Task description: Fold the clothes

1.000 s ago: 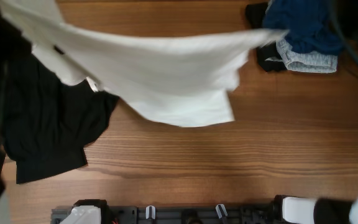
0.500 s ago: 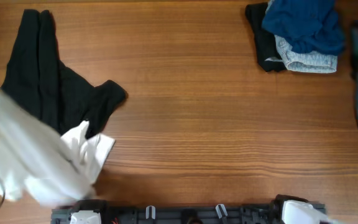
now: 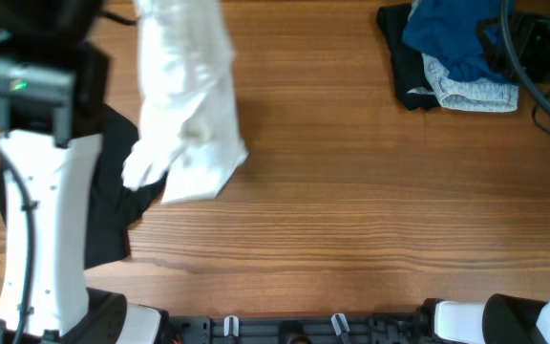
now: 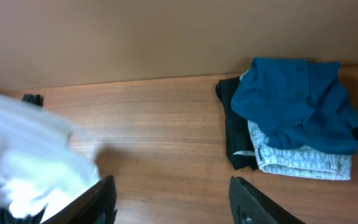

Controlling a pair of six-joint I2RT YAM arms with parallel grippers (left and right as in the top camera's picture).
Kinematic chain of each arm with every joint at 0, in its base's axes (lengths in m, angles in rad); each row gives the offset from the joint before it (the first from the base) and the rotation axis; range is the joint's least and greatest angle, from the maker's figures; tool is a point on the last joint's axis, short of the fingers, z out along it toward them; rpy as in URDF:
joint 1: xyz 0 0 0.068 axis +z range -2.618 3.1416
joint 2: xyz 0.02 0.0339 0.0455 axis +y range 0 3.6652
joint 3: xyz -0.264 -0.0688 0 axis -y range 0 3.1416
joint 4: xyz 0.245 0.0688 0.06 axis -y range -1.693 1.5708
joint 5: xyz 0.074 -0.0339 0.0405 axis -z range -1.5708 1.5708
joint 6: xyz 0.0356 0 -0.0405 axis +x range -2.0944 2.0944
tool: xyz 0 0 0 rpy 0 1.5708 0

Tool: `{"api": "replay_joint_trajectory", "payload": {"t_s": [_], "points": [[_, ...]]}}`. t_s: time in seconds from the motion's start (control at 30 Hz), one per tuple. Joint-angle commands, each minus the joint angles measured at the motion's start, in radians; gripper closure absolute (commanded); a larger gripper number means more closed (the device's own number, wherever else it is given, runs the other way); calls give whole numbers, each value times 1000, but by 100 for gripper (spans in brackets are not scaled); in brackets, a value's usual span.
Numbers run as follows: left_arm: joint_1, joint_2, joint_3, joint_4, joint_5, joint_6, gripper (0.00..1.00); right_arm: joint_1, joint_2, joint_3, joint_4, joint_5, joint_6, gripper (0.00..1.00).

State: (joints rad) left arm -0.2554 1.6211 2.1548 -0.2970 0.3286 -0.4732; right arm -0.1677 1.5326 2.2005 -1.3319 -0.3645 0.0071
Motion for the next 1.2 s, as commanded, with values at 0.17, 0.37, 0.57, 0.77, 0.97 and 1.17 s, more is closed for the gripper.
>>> {"api": "replay_joint_trajectory", "payload": {"t_s": [0.17, 0.37, 0.57, 0.77, 0.97, 1.17], "points": [[-143, -29, 14, -813, -135, 261, 96, -4, 68, 3, -13, 26, -19, 38], [-51, -4, 11, -1325, -345, 260, 96, 5, 202, -1, -23, -111, -36, 38], [-75, 4, -98, -1347, -192, 253, 96, 114, 351, -1, 31, -157, -36, 38], [-204, -2, -161, -1320, -321, 129, 96, 236, 505, -1, 156, -161, 69, 33], [-206, -39, -161, -1319, -436, 7, 96, 353, 673, -2, 261, -165, 220, 27], [-206, -117, -161, -1307, -620, -109, 96, 446, 861, -2, 370, -245, 431, 24]]}}
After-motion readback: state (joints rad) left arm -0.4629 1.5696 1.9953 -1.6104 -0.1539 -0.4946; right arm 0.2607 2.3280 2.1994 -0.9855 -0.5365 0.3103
